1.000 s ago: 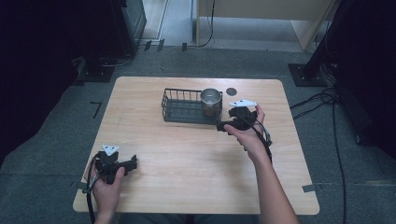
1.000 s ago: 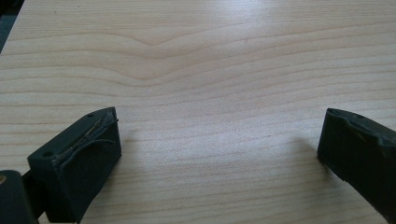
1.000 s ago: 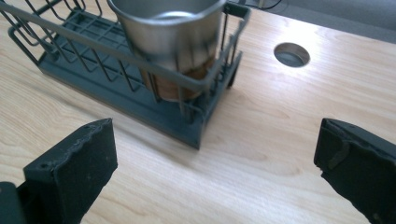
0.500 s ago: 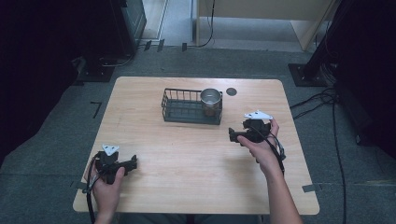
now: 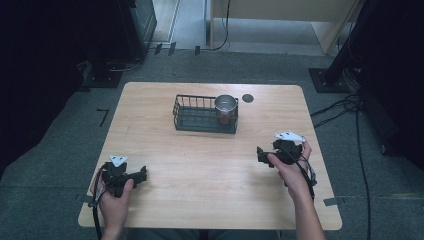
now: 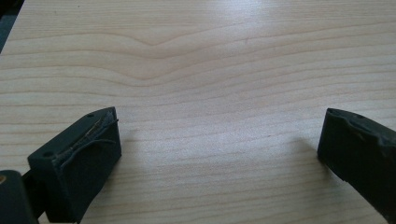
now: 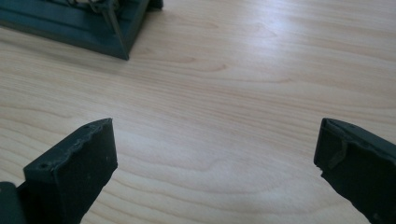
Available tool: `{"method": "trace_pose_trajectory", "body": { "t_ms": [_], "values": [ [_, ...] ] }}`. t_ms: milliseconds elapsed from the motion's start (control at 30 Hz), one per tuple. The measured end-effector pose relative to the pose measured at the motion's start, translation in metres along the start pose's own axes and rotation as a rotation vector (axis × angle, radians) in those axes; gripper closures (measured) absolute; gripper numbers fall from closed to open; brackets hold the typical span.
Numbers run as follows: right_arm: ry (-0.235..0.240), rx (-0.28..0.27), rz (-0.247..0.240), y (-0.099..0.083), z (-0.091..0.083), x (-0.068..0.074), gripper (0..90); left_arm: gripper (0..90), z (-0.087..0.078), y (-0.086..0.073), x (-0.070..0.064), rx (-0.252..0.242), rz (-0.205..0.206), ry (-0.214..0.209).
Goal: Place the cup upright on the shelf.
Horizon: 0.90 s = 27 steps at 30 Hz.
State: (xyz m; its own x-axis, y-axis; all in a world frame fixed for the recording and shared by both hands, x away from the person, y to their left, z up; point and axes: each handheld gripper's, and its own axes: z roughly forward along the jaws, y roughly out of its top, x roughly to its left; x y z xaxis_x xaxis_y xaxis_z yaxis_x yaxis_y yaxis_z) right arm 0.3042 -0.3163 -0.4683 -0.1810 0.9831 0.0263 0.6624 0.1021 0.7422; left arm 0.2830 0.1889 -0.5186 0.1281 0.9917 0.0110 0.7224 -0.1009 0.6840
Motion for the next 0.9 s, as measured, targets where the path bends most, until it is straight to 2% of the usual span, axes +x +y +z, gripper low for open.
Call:
{"method": "trace_pose_trajectory", "body": {
  "t_ms": [900],
  "values": [
    [-0.118,0.062,0.063,-0.069,-0.025,-0.053,0.0,0.0,0.0,0.0,0.0,0.001,0.001,0.0]
  ]
}}
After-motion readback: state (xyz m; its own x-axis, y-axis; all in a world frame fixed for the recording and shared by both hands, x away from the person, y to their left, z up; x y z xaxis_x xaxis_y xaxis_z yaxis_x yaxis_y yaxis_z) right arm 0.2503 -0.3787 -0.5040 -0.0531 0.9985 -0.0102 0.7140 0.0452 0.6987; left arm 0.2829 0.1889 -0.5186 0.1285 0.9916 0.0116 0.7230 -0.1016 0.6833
